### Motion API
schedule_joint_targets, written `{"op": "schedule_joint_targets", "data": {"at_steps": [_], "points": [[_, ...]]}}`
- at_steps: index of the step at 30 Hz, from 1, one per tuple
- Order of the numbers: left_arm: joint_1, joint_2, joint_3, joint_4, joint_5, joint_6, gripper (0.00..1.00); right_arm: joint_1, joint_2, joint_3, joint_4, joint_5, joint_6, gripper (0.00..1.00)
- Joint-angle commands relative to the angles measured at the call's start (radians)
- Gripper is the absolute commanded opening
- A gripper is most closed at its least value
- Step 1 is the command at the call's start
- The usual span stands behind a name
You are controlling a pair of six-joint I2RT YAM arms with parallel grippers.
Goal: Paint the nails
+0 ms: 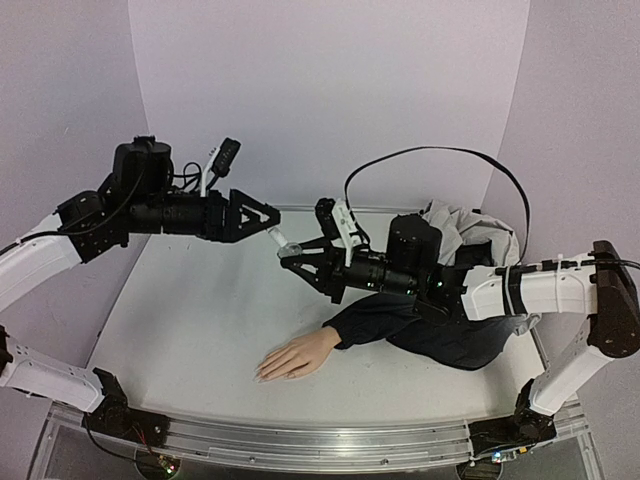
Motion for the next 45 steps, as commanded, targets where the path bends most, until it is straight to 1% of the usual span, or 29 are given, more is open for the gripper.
{"op": "schedule_joint_targets", "data": {"at_steps": [1, 4, 5, 9, 12, 13, 14, 16, 21, 24, 26, 29, 34, 42, 45], "points": [[0.019, 0.009, 0.154, -0.203, 0.028, 0.037, 0.92, -0.001, -0.045, 0.051, -0.001, -0.045, -0.060, 0.00], [0.022, 0.055, 0.217, -0.285, 0.072, 0.063, 0.81, -0.001, -0.045, 0.061, -0.010, -0.047, -0.061, 0.00], [0.022, 0.068, 0.231, -0.303, 0.084, 0.071, 0.80, -0.001, -0.043, 0.064, -0.012, -0.047, -0.061, 0.00], [0.022, 0.105, 0.270, -0.352, 0.112, 0.100, 0.79, -0.001, -0.040, 0.076, -0.013, -0.048, -0.058, 0.00], [0.021, 0.131, 0.288, -0.372, 0.133, 0.118, 0.75, -0.001, -0.036, 0.085, -0.012, -0.043, -0.056, 0.00], [0.021, 0.136, 0.291, -0.372, 0.146, 0.122, 0.71, -0.002, -0.033, 0.088, -0.011, -0.040, -0.054, 0.00], [0.020, 0.141, 0.293, -0.372, 0.151, 0.125, 0.64, -0.002, -0.030, 0.093, -0.013, -0.036, -0.052, 0.00], [0.021, 0.147, 0.297, -0.372, 0.141, 0.122, 0.57, -0.002, -0.025, 0.101, -0.013, -0.038, -0.051, 0.00], [0.022, 0.164, 0.311, -0.373, 0.142, 0.120, 0.47, -0.001, -0.013, 0.108, -0.014, -0.047, -0.048, 0.00], [0.021, 0.165, 0.310, -0.371, 0.139, 0.120, 0.45, -0.001, -0.011, 0.107, -0.014, -0.047, -0.046, 0.00], [0.021, 0.164, 0.309, -0.369, 0.140, 0.122, 0.49, -0.001, -0.011, 0.105, -0.016, -0.047, -0.046, 0.00], [0.020, 0.164, 0.305, -0.361, 0.136, 0.119, 0.50, -0.001, -0.012, 0.106, -0.018, -0.045, -0.046, 0.00], [0.020, 0.169, 0.301, -0.340, 0.147, 0.109, 0.40, -0.002, 0.000, 0.117, -0.026, -0.053, -0.046, 0.00], [0.020, 0.171, 0.297, -0.324, 0.159, 0.104, 0.32, -0.001, 0.011, 0.123, -0.031, -0.055, -0.043, 0.00], [0.020, 0.167, 0.291, -0.321, 0.159, 0.104, 0.31, -0.001, 0.015, 0.125, -0.034, -0.052, -0.042, 0.00]]}}
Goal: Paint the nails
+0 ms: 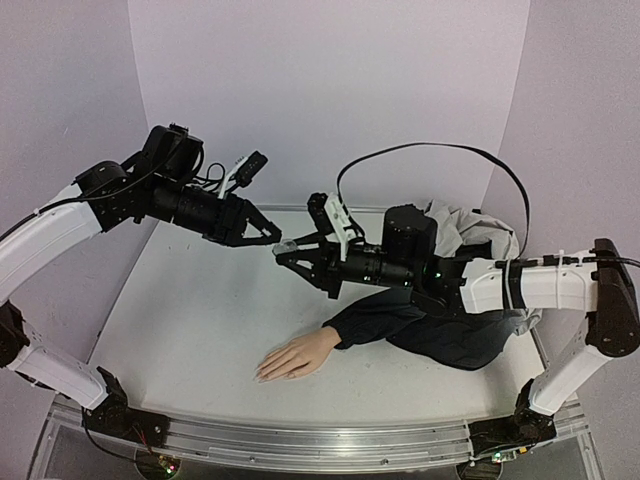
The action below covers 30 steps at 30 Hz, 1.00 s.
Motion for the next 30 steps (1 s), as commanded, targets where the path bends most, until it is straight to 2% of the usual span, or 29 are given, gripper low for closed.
{"op": "schedule_joint_targets", "data": {"at_steps": [1, 6, 15, 20, 24, 27, 30], "points": [[0.003, -0.005, 0.027, 0.053, 0.020, -0.002, 0.33, 0.000, 0.004, 0.057, 0.062, -0.015, 0.008, 0.00], [0.003, -0.021, 0.019, 0.063, 0.011, -0.001, 0.37, -0.001, 0.007, 0.058, 0.061, -0.012, 0.012, 0.00], [0.003, -0.013, 0.009, 0.070, 0.025, -0.008, 0.24, -0.001, 0.010, 0.064, 0.063, -0.001, 0.017, 0.00], [0.001, -0.006, 0.004, 0.069, 0.031, -0.006, 0.22, 0.000, 0.012, 0.069, 0.071, 0.015, 0.019, 0.00], [0.001, -0.008, 0.000, 0.069, 0.021, -0.003, 0.15, -0.001, 0.010, 0.066, 0.079, 0.043, 0.052, 0.00], [0.001, -0.011, 0.001, 0.065, -0.001, -0.013, 0.01, 0.000, 0.006, 0.057, 0.080, 0.070, 0.054, 0.00], [0.001, -0.018, 0.007, 0.058, -0.041, -0.020, 0.00, 0.000, 0.003, 0.041, 0.077, 0.083, 0.045, 0.00]]}}
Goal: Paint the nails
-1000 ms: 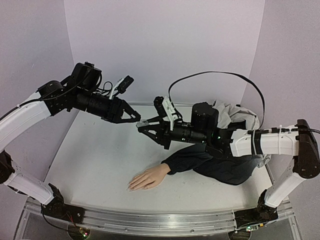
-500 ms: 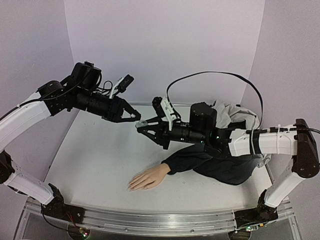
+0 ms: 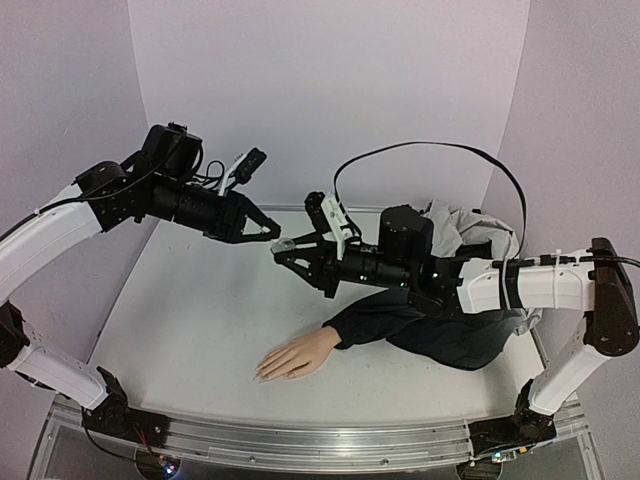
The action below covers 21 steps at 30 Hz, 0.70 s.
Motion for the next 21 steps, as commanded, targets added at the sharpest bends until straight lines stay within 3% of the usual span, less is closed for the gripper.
{"op": "schedule_joint_targets", "data": {"at_steps": [1, 5, 15, 21], "points": [[-0.001, -0.025, 0.014, 0.031, -0.055, -0.010, 0.00, -0.002, -0.017, 0.019, 0.078, 0.037, 0.009, 0.00], [0.004, -0.057, 0.027, 0.022, -0.147, -0.006, 0.00, -0.001, -0.045, -0.036, 0.084, 0.026, 0.004, 0.00], [0.058, -0.134, -0.012, 0.021, -0.176, -0.014, 0.00, -0.001, -0.127, -0.140, 0.111, 0.074, 0.012, 0.00], [0.110, -0.190, -0.108, 0.018, -0.145, -0.041, 0.00, -0.001, -0.231, -0.220, 0.079, 0.252, 0.031, 0.00]]}}
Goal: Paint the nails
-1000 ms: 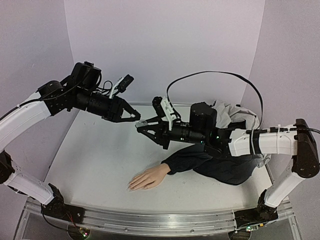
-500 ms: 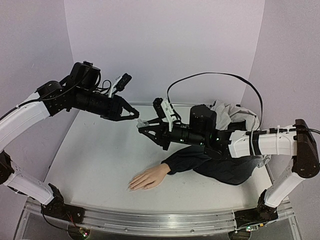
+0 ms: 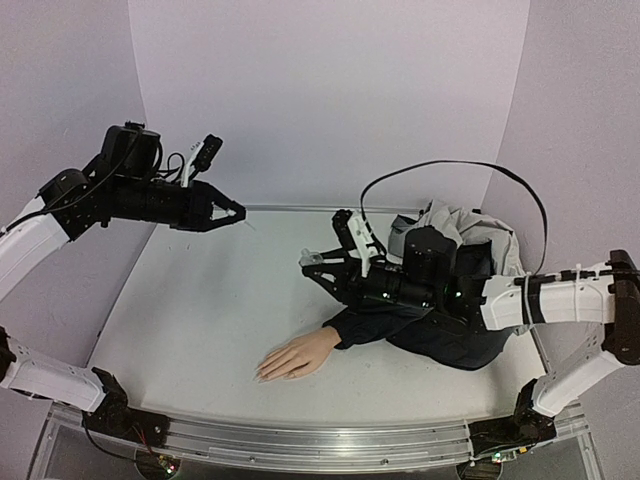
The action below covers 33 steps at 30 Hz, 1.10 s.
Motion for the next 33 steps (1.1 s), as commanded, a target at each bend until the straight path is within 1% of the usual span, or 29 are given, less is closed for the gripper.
{"op": "schedule_joint_targets", "data": {"at_steps": [1, 8, 16, 21, 25, 30, 33], "points": [[0.030, -0.050, -0.067, 0.019, 0.023, -0.026, 0.00, 0.001, -0.123, -0.033, 0.044, 0.166, 0.025, 0.00], [0.039, -0.094, -0.205, 0.019, 0.041, -0.056, 0.00, 0.001, -0.248, -0.078, -0.052, 0.310, 0.022, 0.00], [0.039, -0.118, -0.396, 0.054, 0.032, -0.083, 0.00, 0.000, -0.296, -0.097, -0.118, 0.402, 0.014, 0.00], [0.041, -0.109, -0.505, 0.140, 0.035, -0.124, 0.00, 0.001, -0.296, -0.084, -0.135, 0.416, 0.013, 0.00], [0.039, -0.115, -0.580, 0.206, -0.005, -0.164, 0.00, 0.001, -0.295, -0.075, -0.142, 0.439, 0.011, 0.00], [0.040, -0.106, -0.675, 0.335, -0.017, -0.241, 0.00, 0.001, -0.287, -0.072, -0.143, 0.459, 0.013, 0.00], [0.034, -0.099, -0.720, 0.392, -0.059, -0.278, 0.00, 0.001, -0.278, -0.071, -0.143, 0.468, 0.015, 0.00]]}}
